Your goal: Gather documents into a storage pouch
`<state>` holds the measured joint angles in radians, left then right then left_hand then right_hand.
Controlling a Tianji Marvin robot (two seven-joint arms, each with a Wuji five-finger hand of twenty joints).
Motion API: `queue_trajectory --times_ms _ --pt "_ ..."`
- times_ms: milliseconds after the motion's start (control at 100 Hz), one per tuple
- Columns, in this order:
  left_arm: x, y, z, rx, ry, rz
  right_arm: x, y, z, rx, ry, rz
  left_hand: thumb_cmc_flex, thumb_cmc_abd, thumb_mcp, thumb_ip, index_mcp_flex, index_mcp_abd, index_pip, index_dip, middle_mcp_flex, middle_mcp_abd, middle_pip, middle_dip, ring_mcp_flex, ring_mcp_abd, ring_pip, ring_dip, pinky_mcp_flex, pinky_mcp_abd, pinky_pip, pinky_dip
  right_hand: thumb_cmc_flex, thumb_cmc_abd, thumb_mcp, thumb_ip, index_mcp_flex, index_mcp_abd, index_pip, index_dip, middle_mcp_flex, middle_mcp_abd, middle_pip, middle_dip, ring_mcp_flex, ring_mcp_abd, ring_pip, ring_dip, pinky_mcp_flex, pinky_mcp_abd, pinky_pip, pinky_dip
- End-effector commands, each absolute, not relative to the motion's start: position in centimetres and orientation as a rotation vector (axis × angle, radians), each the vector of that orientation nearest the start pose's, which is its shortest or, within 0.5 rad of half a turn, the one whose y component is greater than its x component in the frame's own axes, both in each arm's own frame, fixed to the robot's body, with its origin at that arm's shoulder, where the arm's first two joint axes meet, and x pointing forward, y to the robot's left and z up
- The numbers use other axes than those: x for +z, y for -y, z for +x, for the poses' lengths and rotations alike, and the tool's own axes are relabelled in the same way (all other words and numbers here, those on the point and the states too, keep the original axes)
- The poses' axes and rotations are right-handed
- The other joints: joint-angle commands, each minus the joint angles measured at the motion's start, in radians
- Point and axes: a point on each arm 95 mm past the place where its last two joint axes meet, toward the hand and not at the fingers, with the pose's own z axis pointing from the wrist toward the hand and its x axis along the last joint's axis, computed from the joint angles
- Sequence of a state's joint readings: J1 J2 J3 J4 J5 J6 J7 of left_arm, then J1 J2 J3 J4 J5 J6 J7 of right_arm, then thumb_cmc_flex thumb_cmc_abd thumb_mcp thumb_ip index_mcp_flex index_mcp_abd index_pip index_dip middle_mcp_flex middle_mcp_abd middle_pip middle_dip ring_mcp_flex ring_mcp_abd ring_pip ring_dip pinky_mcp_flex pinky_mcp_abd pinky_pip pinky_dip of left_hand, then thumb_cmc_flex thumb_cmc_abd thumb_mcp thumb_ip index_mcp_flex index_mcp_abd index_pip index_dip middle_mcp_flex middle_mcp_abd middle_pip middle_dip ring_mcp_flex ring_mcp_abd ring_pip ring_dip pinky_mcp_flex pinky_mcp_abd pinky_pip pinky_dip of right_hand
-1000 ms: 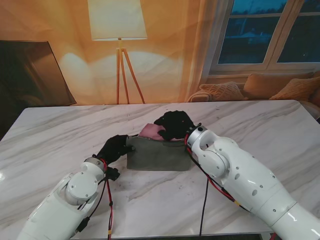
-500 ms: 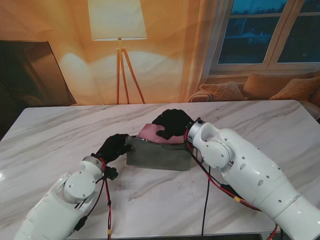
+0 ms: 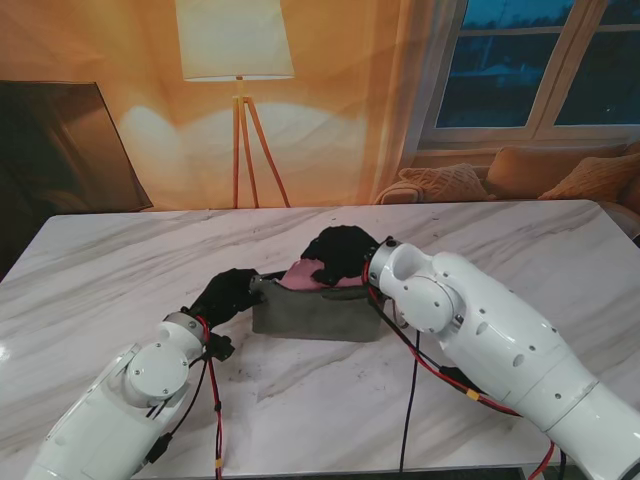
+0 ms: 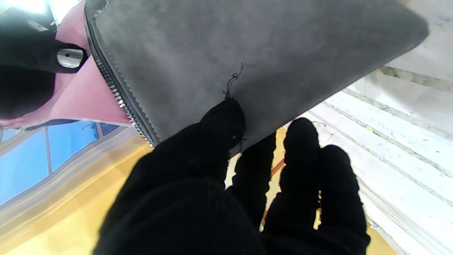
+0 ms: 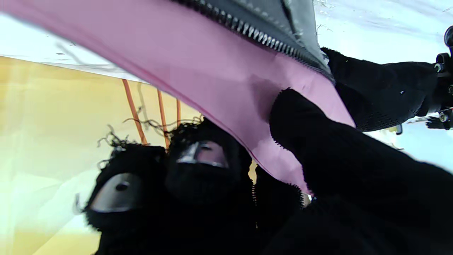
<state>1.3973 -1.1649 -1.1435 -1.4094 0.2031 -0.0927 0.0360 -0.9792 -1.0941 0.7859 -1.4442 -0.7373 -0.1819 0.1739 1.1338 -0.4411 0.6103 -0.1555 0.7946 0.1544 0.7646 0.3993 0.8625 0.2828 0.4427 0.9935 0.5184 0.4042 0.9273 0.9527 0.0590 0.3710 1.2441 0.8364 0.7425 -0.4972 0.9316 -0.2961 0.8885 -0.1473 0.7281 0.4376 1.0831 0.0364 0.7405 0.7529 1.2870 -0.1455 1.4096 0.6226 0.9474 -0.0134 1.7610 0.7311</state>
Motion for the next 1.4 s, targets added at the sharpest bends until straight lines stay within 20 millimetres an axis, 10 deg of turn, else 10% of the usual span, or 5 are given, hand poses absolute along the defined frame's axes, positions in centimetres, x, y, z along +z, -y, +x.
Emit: queue_trajectory --times_ms 0,300,470,890,1390 --pt "-32.4 1.7 44.6 -2.011 -1.032 -1.876 -22.2 -11.1 48.6 1.699 -1.89 0.891 0.045 0.055 -0.013 -0.012 0.062 -0.08 0.04 0.015 0.052 -0.007 0.046 0.046 0.016 0.032 0.057 0.018 -0.011 -0.074 0.007 -0.002 0.041 0.058 0.125 0.083 0.117 -0.082 0.119 0.005 0.049 0.05 0.036 0.01 0.037 -0.011 0.05 0.012 0.024 -0.009 0.134 0.017" --pt "-32.1 1.5 44.4 -1.991 -1.097 -1.832 -21.0 -10.9 48.2 1.633 -1.916 0.949 0.027 0.068 -0.036 -0.006 0.046 -0.08 0.037 -0.005 0.034 0.001 0.121 0.03 0.016 0.036 0.082 0.047 -0.016 -0.075 0.006 0.019 0.051 0.077 0.103 0.082 0.097 -0.044 0.121 -0.01 0.023 0.087 0.099 0.059 0.036 -0.003 0.055 0.017 -0.004 0.013 0.102 0.013" --pt "-32.1 1.5 44.3 -1.997 -1.102 -1.831 -21.6 -11.0 48.4 1.646 -1.897 0.915 0.031 0.065 -0.035 -0.007 0.054 -0.081 0.035 -0.007 0.032 -0.004 0.109 0.027 0.012 0.033 0.073 0.043 -0.018 -0.076 0.002 0.017 -0.069 0.055 0.049 0.026 -0.082 -0.086 0.163 -0.091 -0.039 0.002 0.023 0.005 -0.149 0.079 -0.119 -0.019 -0.223 0.047 -0.049 0.052" --pt "-32.3 1.8 44.2 -2.002 -1.081 -1.845 -23.1 -10.6 48.4 1.753 -1.731 0.911 0.032 0.064 -0.036 -0.007 0.058 -0.081 0.034 -0.005 0.036 -0.004 0.095 0.027 0.011 0.034 0.066 0.04 -0.017 -0.074 0.0 0.015 -0.289 -0.019 0.123 0.016 -0.206 -0.101 0.059 -0.056 -0.317 -0.065 -0.178 -0.139 -0.526 0.054 -0.635 -0.075 -0.589 0.031 -0.461 0.088" --pt "-32.3 1.9 44.0 -2.011 -1.061 -1.856 -24.6 -10.8 47.0 1.879 -1.602 1.12 0.035 0.066 -0.037 -0.006 0.059 -0.083 0.035 -0.003 0.039 -0.004 0.09 0.026 0.013 0.033 0.064 0.038 -0.018 -0.075 -0.001 0.012 -0.187 -0.052 0.142 -0.001 -0.052 -0.212 0.213 -0.034 -0.374 -0.129 -0.238 -0.217 -0.738 0.012 -0.924 -0.211 -0.866 -0.01 -0.907 -0.024"
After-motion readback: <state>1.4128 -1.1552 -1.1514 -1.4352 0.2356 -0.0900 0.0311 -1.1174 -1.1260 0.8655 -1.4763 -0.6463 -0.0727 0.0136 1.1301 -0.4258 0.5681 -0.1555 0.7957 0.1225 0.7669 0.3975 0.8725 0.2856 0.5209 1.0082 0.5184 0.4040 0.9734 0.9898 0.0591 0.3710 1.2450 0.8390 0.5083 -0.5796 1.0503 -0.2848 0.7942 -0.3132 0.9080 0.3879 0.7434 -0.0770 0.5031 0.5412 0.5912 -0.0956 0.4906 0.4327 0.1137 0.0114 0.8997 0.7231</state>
